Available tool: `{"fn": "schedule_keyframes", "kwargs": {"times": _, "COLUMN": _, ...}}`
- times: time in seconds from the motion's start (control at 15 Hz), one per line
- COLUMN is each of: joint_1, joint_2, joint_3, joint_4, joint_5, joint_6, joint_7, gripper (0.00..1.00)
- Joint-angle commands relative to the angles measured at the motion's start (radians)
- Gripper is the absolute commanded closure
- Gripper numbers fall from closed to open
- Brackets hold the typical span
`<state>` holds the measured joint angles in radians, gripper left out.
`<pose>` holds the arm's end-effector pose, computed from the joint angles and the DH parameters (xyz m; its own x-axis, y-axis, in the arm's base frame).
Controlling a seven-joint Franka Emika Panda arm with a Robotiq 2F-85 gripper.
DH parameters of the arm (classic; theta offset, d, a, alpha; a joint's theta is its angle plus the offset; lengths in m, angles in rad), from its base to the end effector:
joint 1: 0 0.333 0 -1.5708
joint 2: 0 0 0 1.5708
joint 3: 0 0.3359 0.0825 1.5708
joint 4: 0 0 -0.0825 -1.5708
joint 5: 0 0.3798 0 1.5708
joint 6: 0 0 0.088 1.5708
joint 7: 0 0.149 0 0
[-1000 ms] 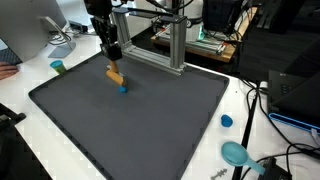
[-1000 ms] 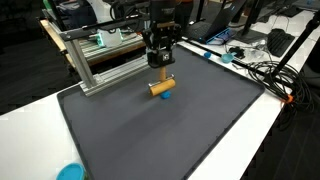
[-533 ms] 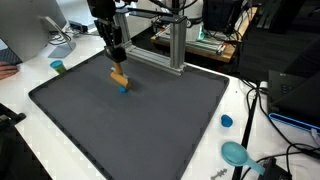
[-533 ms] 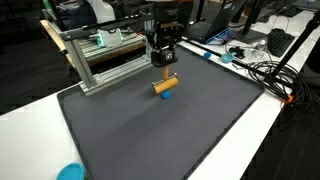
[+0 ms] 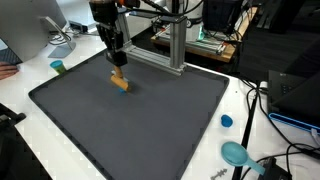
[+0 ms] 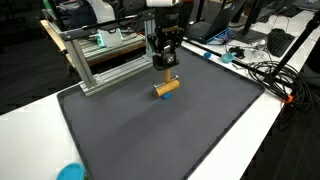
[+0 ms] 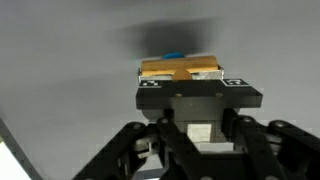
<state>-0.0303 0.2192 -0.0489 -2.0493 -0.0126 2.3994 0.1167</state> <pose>0.6024 -0.0476 0.3261 0.9743 -0.1823 0.1321 -0.1846 -0.9828 0.0049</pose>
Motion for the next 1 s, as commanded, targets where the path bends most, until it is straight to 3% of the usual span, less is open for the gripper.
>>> {"fn": "schedule_keyframes", "kwargs": {"times": 0.0, "joint_1": 0.010, "joint_2": 0.008, "joint_3": -0.004, "joint_4": -0.019, "joint_5": -0.017, "joint_6": 0.055, "joint_7": 0.029, "gripper": 0.78}}
{"fn": "schedule_keyframes", "kwargs": {"times": 0.4, "joint_1": 0.026, "joint_2": 0.022, "joint_3": -0.018, "joint_4": -0.025, "joint_5": -0.101, "joint_6": 0.046, "joint_7": 0.059, "gripper": 0.78}}
{"fn": "schedule_keyframes", "kwargs": {"times": 0.93, "joint_1": 0.033, "joint_2": 0.059, "joint_3": -0.018, "joint_4": -0.017, "joint_5": -0.094, "joint_6": 0.085, "joint_7": 0.114, "gripper": 0.78}}
